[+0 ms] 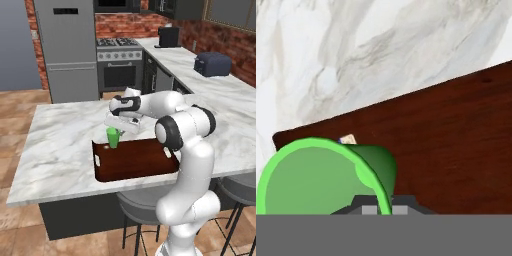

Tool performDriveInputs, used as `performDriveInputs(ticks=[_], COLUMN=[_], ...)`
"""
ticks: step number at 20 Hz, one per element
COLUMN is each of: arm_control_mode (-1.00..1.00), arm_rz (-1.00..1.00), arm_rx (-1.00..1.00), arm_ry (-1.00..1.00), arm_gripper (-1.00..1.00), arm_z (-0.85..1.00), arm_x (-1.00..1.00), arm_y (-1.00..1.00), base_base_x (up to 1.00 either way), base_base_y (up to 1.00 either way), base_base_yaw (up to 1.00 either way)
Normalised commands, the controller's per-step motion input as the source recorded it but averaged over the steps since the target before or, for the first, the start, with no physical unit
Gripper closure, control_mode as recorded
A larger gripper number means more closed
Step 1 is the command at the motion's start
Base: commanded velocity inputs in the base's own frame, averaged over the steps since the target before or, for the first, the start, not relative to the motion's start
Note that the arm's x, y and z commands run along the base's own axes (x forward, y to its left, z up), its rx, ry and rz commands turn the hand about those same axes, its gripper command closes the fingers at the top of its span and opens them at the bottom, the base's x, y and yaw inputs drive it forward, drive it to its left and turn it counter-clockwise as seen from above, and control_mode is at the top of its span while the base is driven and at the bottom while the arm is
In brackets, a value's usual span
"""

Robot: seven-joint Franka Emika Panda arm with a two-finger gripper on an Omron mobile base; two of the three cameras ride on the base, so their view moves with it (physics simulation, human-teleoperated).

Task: There is a tray on the dining counter. Grab the cup, mug, and pitcher and place them on the tray. The pitcher may be placed next to the tray if it cannot fit the tray.

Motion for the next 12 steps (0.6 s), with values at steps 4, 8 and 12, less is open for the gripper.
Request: performDriveInputs(ticks=[4,8,12], arm_control_mode=[-1.00,-1.00,-1.00], arm_rz=[0.05,0.04,0.03], arm_rx=[0.00,0.00,0.00], arm_ry=[0.01,0.02,0.03], arm_gripper=[1.00,1.00,1.00], arm_z=[-0.08,-0.09,-0.16], arm_x=[0.00,0.00,0.00], arm_y=[0.08,0.18,0.18], base_base_x=[0.00,0.00,0.00], base_base_y=[0.00,0.00,0.00], base_base_yaw=[0.00,0.00,0.00])
